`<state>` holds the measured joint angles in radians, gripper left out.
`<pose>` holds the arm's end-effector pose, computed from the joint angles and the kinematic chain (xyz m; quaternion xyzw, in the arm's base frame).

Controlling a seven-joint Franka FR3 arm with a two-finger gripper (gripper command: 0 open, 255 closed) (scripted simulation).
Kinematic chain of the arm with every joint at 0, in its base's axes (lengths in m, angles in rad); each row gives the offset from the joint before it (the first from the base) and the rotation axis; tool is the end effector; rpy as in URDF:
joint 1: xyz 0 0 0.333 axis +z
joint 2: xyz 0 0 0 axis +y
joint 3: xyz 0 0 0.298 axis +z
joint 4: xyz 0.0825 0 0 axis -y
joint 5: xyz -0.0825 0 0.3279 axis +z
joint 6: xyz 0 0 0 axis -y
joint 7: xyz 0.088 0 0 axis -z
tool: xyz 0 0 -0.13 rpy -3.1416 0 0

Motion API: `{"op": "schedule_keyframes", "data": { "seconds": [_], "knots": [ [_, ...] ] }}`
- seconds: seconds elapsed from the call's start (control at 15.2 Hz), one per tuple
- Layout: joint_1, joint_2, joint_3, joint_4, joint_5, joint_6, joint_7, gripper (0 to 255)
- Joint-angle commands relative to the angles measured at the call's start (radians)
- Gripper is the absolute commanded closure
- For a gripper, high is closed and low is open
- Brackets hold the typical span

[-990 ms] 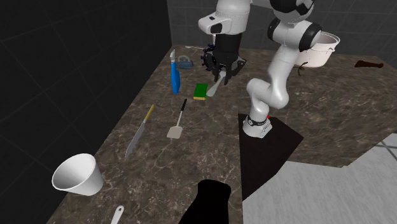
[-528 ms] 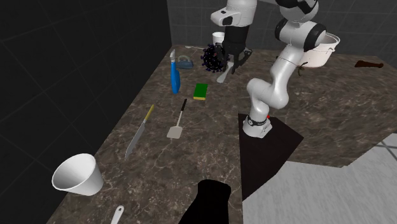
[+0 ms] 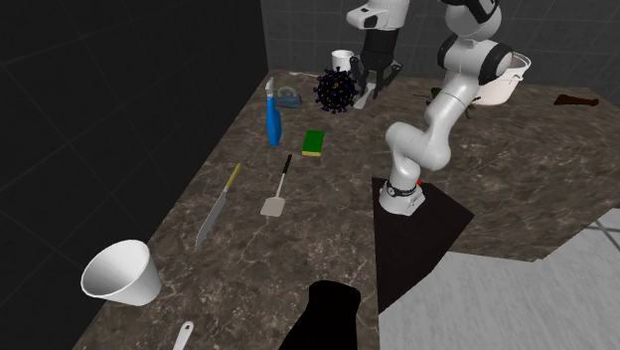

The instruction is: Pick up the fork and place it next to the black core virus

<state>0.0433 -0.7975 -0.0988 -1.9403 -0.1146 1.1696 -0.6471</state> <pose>0.1992 -0.0475 0.6821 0.9588 0.2832 0.0050 0.0199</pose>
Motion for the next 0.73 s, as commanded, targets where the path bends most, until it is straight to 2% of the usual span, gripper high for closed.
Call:
{"op": "schedule_keyframes", "data": {
  "seconds": [0.0, 0.66],
  "knots": [
    [-0.006, -0.054, -0.027, -0.019, -0.027, -0.031, -0.036, 255],
    [-0.026, -0.266, -0.141, -0.042, -0.179, -0.193, -0.202, 255]
  ]
}}
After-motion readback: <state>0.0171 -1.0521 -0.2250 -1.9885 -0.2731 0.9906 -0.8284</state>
